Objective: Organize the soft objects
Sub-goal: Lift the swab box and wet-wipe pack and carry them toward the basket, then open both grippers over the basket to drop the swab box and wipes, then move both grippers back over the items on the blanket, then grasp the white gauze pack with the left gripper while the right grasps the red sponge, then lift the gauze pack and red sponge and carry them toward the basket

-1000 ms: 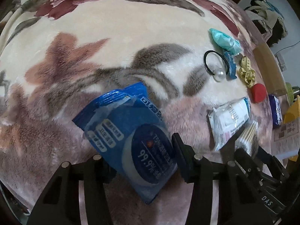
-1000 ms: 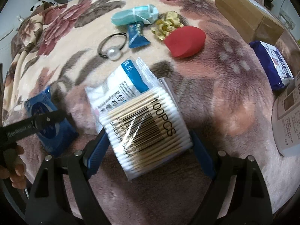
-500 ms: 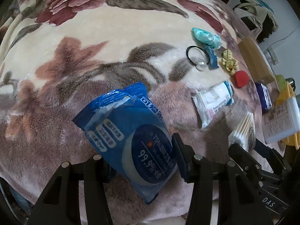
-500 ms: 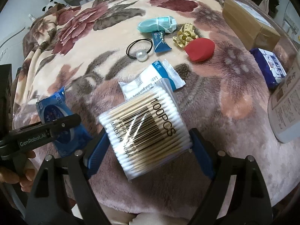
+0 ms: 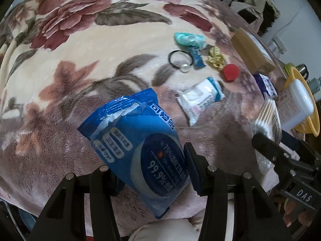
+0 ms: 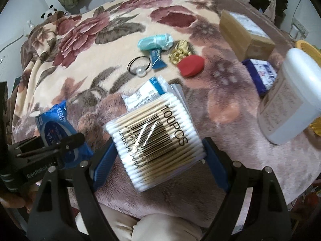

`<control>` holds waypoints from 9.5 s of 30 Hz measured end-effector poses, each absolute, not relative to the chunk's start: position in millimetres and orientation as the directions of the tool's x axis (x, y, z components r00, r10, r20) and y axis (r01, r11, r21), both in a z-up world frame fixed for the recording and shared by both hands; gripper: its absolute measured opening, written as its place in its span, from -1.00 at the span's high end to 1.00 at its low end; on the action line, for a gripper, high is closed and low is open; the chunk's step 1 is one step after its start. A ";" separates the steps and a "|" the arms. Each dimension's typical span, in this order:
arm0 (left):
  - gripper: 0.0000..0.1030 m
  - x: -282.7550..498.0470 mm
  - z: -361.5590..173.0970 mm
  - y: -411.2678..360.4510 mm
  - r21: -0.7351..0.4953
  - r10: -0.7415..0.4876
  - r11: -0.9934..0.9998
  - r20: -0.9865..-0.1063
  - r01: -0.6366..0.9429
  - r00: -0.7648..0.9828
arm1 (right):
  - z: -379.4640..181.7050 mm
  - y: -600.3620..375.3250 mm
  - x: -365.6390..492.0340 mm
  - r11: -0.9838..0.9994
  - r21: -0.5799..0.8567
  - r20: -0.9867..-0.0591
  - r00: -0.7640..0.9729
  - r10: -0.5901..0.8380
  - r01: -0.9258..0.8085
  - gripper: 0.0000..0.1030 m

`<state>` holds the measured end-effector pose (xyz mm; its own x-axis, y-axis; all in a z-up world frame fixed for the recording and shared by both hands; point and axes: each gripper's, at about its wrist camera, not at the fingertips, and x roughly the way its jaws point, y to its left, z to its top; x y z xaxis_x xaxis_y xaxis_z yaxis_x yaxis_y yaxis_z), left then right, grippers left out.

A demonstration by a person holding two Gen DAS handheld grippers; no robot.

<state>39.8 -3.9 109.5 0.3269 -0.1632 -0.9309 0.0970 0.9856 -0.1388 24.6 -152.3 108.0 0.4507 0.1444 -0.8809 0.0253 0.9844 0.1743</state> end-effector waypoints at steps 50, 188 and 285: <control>-0.03 62.7 203.2 -151.0 -0.061 -0.198 0.951 -0.873 0.303 0.446 | 196.2 -277.3 4.0 0.971 0.216 -0.767 0.633 0.105 0.102 -0.65; -0.99 104.5 111.8 -30.3 -0.166 -0.243 0.964 -0.869 0.208 0.432 | 119.2 -190.7 48.9 0.985 0.079 -0.888 0.459 0.000 0.152 -1.00; 0.10 103.5 47.9 -23.1 -0.174 -0.232 0.964 -0.919 0.199 0.319 | 46.4 -163.6 64.1 0.989 0.112 -0.937 0.341 0.073 0.095 0.10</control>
